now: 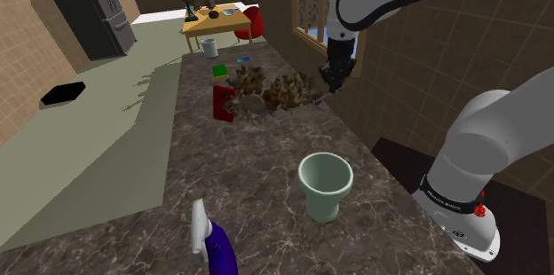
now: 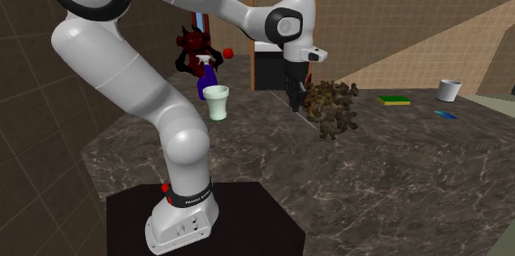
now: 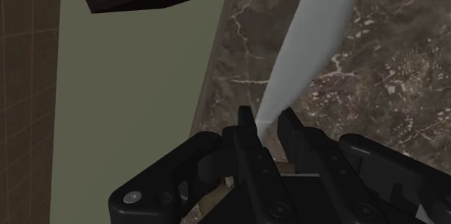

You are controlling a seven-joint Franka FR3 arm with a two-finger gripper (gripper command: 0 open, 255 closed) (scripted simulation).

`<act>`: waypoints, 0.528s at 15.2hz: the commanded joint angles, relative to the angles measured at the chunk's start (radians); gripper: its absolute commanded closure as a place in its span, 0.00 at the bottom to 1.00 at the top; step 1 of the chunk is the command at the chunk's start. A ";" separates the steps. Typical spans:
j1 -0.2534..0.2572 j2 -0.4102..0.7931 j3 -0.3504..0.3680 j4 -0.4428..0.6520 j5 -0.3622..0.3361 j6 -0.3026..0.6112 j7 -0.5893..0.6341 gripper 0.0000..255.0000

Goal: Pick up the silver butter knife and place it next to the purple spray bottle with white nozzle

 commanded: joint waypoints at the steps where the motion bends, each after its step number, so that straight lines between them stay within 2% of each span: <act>1: 0.000 -0.007 0.000 0.022 0.000 -0.029 0.000 1.00; 8: 0.000 -0.020 -0.002 0.107 -0.001 -0.127 0.001 1.00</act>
